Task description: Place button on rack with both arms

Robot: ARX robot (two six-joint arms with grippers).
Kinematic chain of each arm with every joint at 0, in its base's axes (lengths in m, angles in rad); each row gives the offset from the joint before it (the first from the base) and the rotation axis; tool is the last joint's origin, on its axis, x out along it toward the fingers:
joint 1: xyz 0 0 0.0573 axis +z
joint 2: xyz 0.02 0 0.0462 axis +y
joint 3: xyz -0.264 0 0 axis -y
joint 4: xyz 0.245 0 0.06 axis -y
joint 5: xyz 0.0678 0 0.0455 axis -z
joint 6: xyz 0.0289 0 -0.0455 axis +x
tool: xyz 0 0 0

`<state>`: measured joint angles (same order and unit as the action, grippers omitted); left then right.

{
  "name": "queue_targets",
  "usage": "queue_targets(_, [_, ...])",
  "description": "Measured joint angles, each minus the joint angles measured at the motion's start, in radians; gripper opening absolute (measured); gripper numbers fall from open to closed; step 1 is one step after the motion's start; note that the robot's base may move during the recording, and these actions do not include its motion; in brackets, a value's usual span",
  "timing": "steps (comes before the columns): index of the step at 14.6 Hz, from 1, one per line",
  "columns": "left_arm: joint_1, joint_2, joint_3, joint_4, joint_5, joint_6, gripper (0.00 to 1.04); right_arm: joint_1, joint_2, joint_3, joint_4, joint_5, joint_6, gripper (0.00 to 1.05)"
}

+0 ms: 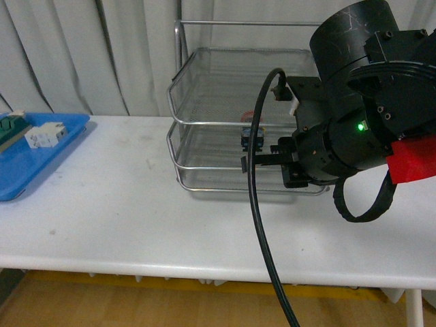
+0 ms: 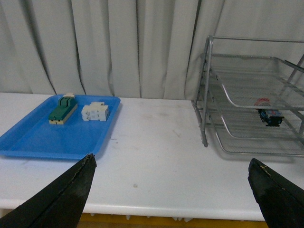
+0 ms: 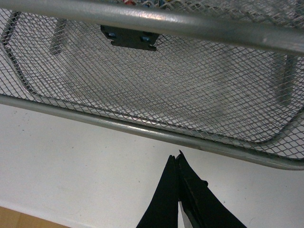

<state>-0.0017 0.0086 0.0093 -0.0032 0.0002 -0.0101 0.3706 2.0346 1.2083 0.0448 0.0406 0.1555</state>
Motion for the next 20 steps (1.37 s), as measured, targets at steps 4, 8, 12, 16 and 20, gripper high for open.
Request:
queue_targets(4, [0.000, 0.000, 0.000, 0.000, 0.000, 0.000, 0.98, -0.004, 0.008, 0.006, -0.016, -0.006, 0.009, 0.02])
queue_targets(8, [0.000, 0.000, 0.000, 0.000, 0.000, 0.000, 0.98, 0.043, -0.224, -0.172, 0.063, -0.042, 0.071, 0.02])
queue_targets(12, [0.000, 0.000, 0.000, 0.000, 0.000, 0.000, 0.98, -0.010, -0.591, -0.428, 0.144, -0.079, 0.142, 0.02])
queue_targets(16, [0.000, 0.000, 0.000, -0.001, 0.000, 0.000, 0.98, -0.232, -1.191, -0.863, 0.389, 0.106, -0.080, 0.02])
queue_targets(20, [0.000, 0.000, 0.000, 0.000, 0.000, 0.000, 0.98, -0.375, -1.572, -1.079, 0.284, -0.037, -0.140, 0.02])
